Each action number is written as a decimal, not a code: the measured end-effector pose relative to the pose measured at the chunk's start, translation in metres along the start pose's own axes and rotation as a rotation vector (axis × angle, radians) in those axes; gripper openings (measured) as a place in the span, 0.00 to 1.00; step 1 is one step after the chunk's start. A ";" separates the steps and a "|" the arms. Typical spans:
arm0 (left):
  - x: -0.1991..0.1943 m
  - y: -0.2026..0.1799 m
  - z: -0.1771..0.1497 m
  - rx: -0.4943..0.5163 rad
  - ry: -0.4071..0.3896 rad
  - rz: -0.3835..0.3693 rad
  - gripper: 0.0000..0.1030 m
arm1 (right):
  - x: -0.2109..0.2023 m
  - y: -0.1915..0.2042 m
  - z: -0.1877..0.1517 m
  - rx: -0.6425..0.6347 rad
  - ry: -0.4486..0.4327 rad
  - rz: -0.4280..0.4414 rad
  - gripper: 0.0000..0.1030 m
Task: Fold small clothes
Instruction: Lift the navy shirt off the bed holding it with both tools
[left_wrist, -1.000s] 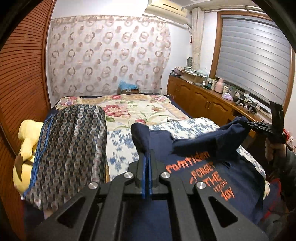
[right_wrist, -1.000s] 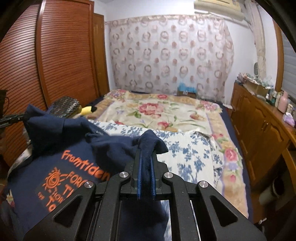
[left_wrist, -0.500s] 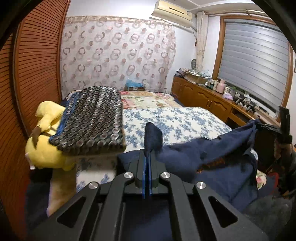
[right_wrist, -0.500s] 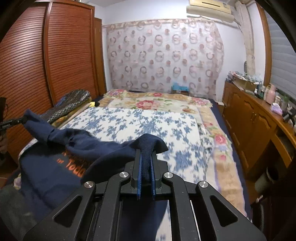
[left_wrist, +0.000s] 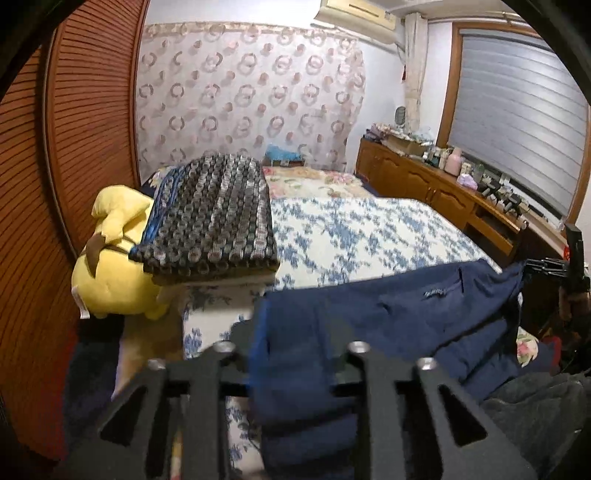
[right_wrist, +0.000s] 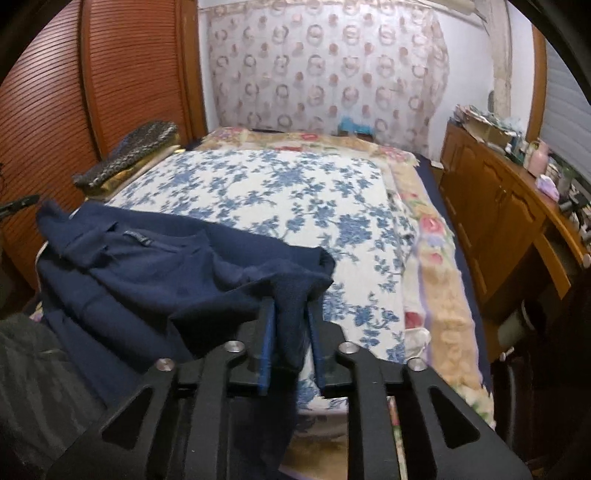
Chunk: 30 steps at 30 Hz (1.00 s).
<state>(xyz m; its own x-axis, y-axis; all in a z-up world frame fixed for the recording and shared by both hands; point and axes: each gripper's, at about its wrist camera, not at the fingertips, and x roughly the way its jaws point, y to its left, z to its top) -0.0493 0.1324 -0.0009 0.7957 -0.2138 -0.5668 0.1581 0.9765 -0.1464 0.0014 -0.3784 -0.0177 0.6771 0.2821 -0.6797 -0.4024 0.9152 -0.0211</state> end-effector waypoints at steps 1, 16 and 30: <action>0.001 0.000 0.002 0.002 -0.002 0.000 0.36 | -0.003 -0.002 0.001 0.002 -0.008 -0.005 0.40; 0.116 0.024 0.018 0.029 0.198 0.034 0.53 | 0.065 -0.025 0.044 0.015 0.034 0.004 0.60; 0.161 0.020 -0.007 0.069 0.362 0.023 0.53 | 0.123 -0.028 0.033 -0.001 0.192 -0.026 0.67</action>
<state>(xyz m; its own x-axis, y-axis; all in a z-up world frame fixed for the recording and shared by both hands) 0.0778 0.1170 -0.1005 0.5432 -0.1751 -0.8212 0.1914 0.9781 -0.0820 0.1161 -0.3602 -0.0766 0.5574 0.1978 -0.8063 -0.3865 0.9214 -0.0412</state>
